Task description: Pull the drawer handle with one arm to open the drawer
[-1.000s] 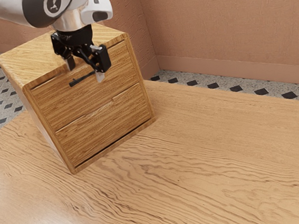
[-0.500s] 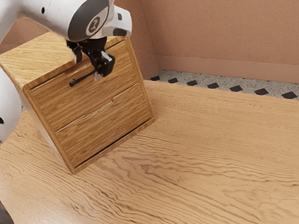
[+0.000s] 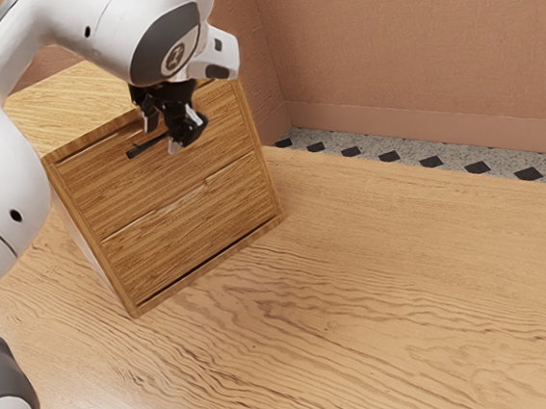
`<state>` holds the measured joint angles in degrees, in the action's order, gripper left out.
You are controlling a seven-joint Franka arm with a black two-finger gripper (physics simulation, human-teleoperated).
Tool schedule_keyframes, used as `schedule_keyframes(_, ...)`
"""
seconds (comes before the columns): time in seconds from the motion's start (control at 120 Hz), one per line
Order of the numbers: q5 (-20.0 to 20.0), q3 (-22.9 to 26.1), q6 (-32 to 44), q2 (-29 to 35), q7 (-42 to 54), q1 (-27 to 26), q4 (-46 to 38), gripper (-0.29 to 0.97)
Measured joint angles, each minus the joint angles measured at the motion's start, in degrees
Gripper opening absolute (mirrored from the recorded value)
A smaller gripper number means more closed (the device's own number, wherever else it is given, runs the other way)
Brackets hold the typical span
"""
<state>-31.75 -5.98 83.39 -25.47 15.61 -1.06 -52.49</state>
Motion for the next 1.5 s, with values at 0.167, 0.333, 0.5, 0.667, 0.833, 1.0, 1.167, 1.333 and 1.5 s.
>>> schedule_keyframes(0.167, 1.29, 0.01, 0.67, -0.53, 0.51, 0.52, -0.27, 0.2)
schedule_keyframes(0.333, 2.17, -0.11, 1.19, -0.54, 0.87, 0.44, -0.56, 0.05)
schedule_keyframes(0.5, 2.87, -0.49, 1.46, -0.52, 1.1, -1.12, -0.81, -0.09)
schedule_keyframes(0.667, 3.14, -2.56, 1.47, -0.29, 1.31, -4.16, -1.1, -0.13)
schedule_keyframes(0.833, 4.21, -2.08, 1.75, 2.91, 1.44, -4.95, -5.98, -0.1)
schedule_keyframes(1.0, 5.09, -1.55, 2.52, 5.88, 1.45, -5.69, -9.05, -0.11)
schedule_keyframes(1.167, 4.2, -1.64, 2.56, 8.4, 0.88, -6.25, -11.33, -0.09)
schedule_keyframes(1.333, 3.15, -1.49, 2.71, 9.5, 0.18, -7.21, -13.33, -0.12)
schedule_keyframes(1.5, 2.93, -1.15, 2.97, 11.8, -0.4, -9.15, -16.74, -0.11)
